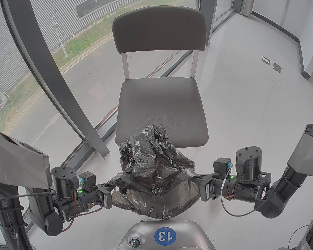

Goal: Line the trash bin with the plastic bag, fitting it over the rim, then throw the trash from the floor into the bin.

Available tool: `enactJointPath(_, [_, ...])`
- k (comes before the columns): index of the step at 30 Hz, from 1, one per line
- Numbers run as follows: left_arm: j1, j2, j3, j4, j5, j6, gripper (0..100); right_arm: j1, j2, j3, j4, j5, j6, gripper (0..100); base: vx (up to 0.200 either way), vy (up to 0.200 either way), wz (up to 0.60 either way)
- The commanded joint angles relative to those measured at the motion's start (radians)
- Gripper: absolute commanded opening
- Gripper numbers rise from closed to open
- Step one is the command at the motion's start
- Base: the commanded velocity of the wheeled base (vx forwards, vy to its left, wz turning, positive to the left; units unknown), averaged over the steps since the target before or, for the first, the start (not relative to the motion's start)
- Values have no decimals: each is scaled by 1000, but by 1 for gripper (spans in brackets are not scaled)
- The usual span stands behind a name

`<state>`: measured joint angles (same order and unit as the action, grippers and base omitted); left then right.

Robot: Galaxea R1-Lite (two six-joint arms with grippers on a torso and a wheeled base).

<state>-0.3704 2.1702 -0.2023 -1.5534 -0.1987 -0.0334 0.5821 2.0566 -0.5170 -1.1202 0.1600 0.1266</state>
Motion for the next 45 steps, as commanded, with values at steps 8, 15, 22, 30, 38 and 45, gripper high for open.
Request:
enactJointPath(8, [-59,-170,153,-17,-22,3,0,128,-10,140,-32,-20,48,0,0,0,0])
enactJointPath(15, [-76,-245,202,-17,-24,3,0,202,10,161,-52,-83,85,0,0,0,0])
enactJointPath(22, [-104,-230,202,-17,-22,4,0,211,51,180,-53,-83,99,0,0,0,0])
enactJointPath(30, [-105,-185,202,39,-22,66,0,260,134,186,-78,-85,120,0,0,0,0])
enactJointPath(38, [-104,-47,159,1,-22,102,0,235,255,189,-187,-83,120,0,0,0,0])
enactJointPath(45, [-111,85,75,-2,-19,127,0,182,405,201,-368,-77,140,0,0,0,0])
